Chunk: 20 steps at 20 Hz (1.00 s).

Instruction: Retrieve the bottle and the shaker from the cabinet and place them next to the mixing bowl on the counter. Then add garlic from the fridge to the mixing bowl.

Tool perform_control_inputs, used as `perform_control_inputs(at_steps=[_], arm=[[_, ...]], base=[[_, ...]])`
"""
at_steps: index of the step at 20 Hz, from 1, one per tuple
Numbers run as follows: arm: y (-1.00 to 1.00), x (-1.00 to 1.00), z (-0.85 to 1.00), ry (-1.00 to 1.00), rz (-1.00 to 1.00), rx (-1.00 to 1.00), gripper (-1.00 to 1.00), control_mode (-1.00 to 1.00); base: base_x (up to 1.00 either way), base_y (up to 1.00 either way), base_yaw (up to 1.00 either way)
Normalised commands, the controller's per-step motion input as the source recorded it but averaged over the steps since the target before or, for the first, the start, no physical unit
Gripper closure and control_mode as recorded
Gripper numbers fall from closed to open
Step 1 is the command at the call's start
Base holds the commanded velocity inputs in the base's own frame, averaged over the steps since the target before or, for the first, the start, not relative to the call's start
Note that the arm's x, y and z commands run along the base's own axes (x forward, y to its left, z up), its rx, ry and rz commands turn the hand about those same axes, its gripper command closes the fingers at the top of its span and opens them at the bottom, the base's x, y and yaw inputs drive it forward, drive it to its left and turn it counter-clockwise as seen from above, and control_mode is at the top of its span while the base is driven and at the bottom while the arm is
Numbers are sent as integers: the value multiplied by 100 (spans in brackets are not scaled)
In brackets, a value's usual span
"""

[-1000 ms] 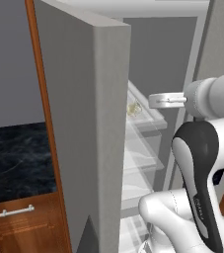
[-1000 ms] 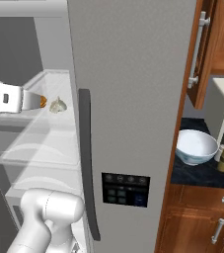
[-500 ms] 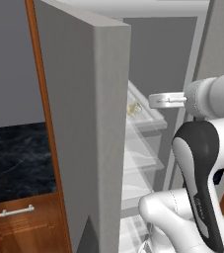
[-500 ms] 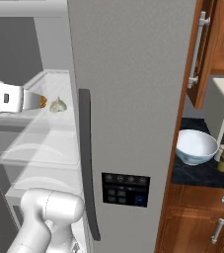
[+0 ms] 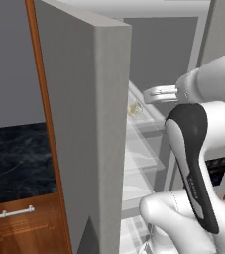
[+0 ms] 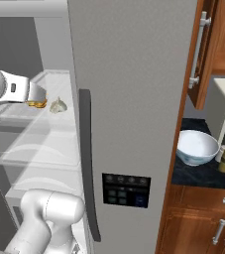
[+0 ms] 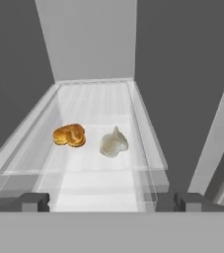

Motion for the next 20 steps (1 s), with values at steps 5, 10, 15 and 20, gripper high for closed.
perform_control_inputs(at_steps=[5, 10, 15, 20], arm=[[0, 16, 1, 16, 0, -1, -100, -100], [1, 0, -41, -11, 0, 0, -100, -100], [4, 44, -52, 2, 0, 0, -100, -100], [0, 60, -1, 10, 0, -3, -100, -100]], base=[[0, 0, 0], [0, 0, 0], [0, 0, 0], [0, 0, 0]])
